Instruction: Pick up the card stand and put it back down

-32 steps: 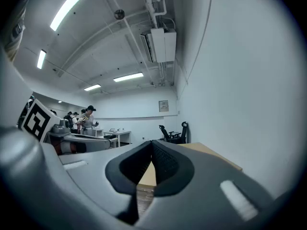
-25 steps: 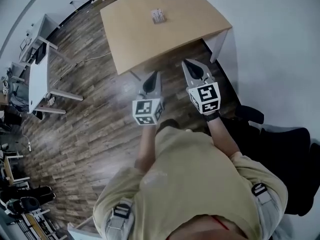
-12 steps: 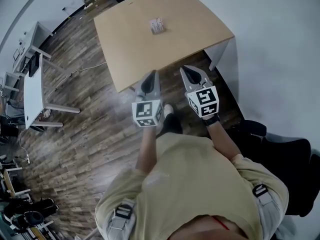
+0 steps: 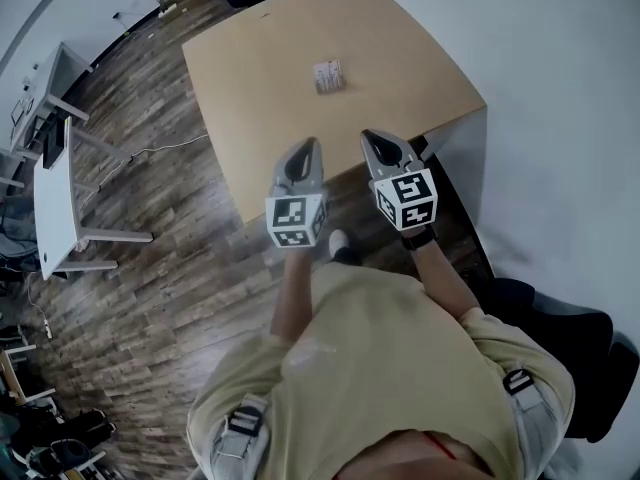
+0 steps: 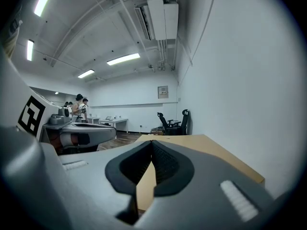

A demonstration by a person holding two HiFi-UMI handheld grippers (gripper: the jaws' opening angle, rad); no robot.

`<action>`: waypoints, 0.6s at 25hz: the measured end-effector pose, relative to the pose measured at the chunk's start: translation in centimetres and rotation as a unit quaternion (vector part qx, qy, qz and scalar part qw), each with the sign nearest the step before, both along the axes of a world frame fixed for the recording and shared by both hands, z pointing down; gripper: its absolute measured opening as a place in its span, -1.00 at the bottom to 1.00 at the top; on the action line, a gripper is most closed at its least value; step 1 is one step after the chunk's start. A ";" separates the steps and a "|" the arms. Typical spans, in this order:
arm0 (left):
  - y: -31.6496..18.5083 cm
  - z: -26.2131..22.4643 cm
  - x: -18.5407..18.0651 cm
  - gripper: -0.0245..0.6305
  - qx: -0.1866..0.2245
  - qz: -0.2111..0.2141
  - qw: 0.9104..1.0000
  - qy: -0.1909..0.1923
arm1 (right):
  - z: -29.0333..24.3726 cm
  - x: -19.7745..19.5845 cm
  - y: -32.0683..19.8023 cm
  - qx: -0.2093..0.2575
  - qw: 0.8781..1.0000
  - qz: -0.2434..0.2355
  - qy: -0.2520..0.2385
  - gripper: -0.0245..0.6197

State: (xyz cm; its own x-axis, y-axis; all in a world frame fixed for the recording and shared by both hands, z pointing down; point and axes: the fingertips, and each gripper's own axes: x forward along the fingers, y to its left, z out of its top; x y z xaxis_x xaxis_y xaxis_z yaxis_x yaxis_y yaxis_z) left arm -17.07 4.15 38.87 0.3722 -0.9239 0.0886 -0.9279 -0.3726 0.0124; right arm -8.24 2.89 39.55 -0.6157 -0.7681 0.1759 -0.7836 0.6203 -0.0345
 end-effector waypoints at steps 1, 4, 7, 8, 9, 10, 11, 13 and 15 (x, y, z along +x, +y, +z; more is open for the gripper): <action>-1.2 0.5 -0.7 -0.92 -0.005 0.001 1.000 0.000 | 0.4 -0.9 -1.1 -0.003 1.000 -0.001 0.004 -0.91; -4.1 1.6 -2.3 -0.92 -0.022 0.009 1.000 0.006 | 1.1 -3.1 -4.1 -0.011 1.000 -0.004 0.012 -0.91; -6.5 1.6 -3.3 -0.92 -0.023 0.029 0.999 0.013 | 1.3 -4.8 -6.9 -0.012 1.000 0.002 0.019 -0.91; -7.1 1.9 -3.5 -0.92 -0.023 0.036 0.999 0.014 | 1.6 -5.1 -7.7 -0.013 1.000 0.007 0.020 -0.91; -7.7 2.4 -3.8 -0.92 -0.024 0.042 0.999 0.015 | 2.1 -5.4 -8.4 -0.018 1.000 0.012 0.019 -0.91; -8.3 3.1 -4.1 -0.92 -0.026 0.045 0.999 0.017 | 2.8 -5.7 -9.0 -0.025 0.999 0.015 0.018 -0.91; -9.0 3.7 -4.6 -0.92 -0.031 0.045 0.998 0.020 | 3.5 -6.0 -9.7 -0.034 0.999 0.016 0.017 -0.91; -10.5 5.3 -5.2 -0.92 -0.045 0.047 0.998 0.023 | 4.7 -6.5 -10.9 -0.047 0.999 0.014 0.016 -0.91; -11.7 7.2 -5.2 -0.92 -0.058 0.052 0.997 0.024 | 6.0 -6.1 -12.0 -0.057 0.998 0.018 0.016 -0.91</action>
State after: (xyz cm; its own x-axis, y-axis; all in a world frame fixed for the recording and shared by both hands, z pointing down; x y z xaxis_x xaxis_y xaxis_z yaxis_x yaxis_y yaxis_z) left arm -22.30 -7.51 46.08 0.4722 -0.8646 0.1721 -0.8815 -0.4608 0.1033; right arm -14.39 -9.11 45.57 -0.5802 -0.7638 0.2828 -0.8075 0.5848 -0.0772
